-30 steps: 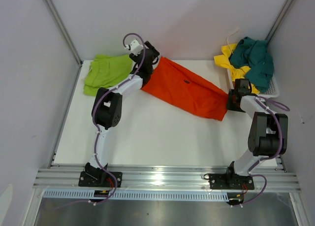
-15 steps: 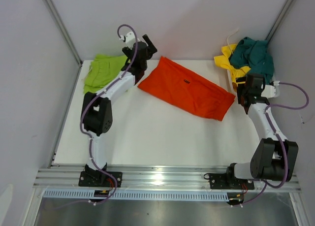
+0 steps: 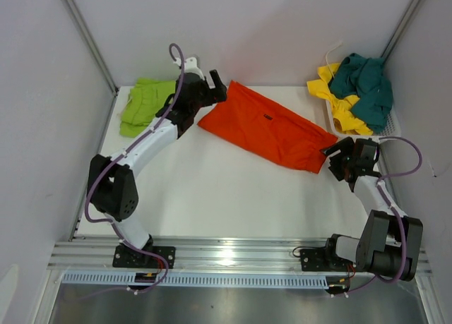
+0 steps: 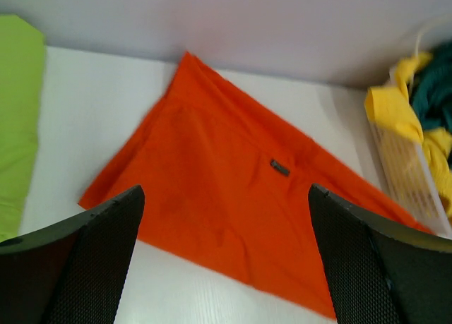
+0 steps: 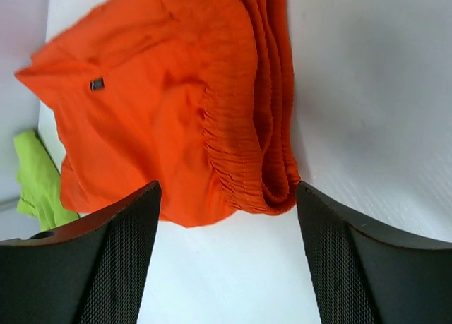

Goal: Fold and stack the shorts
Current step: Fold the shorts

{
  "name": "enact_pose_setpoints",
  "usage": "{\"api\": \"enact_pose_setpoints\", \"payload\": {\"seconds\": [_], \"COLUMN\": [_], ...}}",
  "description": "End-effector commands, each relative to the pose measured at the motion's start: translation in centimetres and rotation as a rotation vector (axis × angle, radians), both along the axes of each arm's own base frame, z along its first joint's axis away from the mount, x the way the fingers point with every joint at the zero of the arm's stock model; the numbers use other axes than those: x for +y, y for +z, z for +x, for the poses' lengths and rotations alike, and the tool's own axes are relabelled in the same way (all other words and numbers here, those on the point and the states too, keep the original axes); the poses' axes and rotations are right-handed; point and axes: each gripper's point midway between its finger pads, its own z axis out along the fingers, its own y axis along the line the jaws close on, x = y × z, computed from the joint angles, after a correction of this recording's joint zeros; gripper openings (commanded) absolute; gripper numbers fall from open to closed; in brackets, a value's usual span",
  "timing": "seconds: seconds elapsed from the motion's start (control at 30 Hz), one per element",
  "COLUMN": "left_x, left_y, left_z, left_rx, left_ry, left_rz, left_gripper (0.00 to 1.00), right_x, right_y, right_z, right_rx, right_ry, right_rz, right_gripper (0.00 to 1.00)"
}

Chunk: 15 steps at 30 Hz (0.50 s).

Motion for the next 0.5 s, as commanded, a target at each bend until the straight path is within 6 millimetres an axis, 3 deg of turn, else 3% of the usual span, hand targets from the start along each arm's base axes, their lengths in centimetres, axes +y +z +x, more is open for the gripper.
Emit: {"api": "enact_pose_setpoints", "payload": {"seconds": [0.0,0.13,0.23,0.33,0.47], "left_x": [-4.0,-8.5,-10.6,-11.9,-11.9], "left_y": [2.0,0.6,-0.7,-1.7,-2.6], "left_z": [-4.0,-6.9,-7.8,-8.1,-8.1], "left_rx": [-0.045,-0.032,-0.021,-0.008,0.011], "left_ry": [-0.216,-0.364,-0.408,-0.443,-0.448], "left_rz": [0.072,0.128,0.181,0.199,0.22], "left_gripper": [0.99,0.99,0.99,0.99,0.99], "right_x": [1.7,2.0,2.0,1.9,1.4], "right_y": [1.0,-0.8,-1.5,-1.9,-2.9], "right_z": [0.5,0.0,0.2,0.9,1.8], "right_rx": [-0.096,-0.067,-0.072,-0.084,-0.099], "right_ry": [0.14,0.147,0.157,0.186,0.203], "right_rz": [0.0,0.025,0.024,0.032,0.065], "right_gripper": [0.78,0.78,0.8,0.83,0.84]}}
